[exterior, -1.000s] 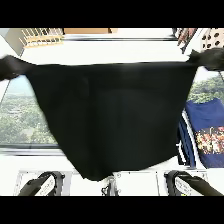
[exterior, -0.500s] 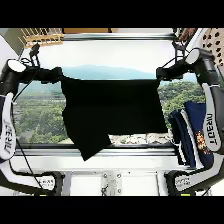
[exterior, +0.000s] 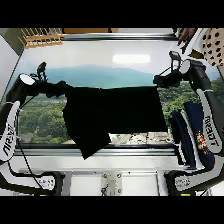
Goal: Fold the clothes and pants, and hang the long-sleeved shirts on hangers.
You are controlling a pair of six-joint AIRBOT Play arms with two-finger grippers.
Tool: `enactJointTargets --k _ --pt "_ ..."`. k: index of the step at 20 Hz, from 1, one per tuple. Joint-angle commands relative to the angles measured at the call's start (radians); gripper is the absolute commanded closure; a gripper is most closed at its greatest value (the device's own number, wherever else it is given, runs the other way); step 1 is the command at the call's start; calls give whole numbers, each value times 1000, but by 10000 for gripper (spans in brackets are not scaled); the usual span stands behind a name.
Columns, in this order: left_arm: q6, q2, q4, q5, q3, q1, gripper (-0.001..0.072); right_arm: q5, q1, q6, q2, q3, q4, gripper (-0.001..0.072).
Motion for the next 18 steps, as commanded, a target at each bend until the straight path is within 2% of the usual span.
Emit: enactJointTargets --k 1,7,8,9,10,12,14,16,18 --pt "24 37 -1 63 -172 -5 701 -74 3 50 59 -197 -6 699" --pt "23 36 -10 101 -274 -9 688 -120 25 68 69 -321 52 682" --pt "23 43 -10 96 -271 -8 462 -120 25 63 76 -321 81 550" --pt "22 68 -6 95 -272 -4 247 -118 22 64 97 -321 102 251" --pt "22 102 -6 95 -272 6 263 -104 19 64 131 -320 101 147" --pt "22 188 0 64 -272 43 263 -21 16 32 228 -329 4 147" --pt "22 272 18 -27 -298 86 263 22 4 31 354 -418 -118 147" --pt "21 343 35 -70 -367 106 263 37 -51 59 472 -562 -108 147" --pt "21 406 34 -64 -463 105 263 39 -124 115 549 -706 -32 147"
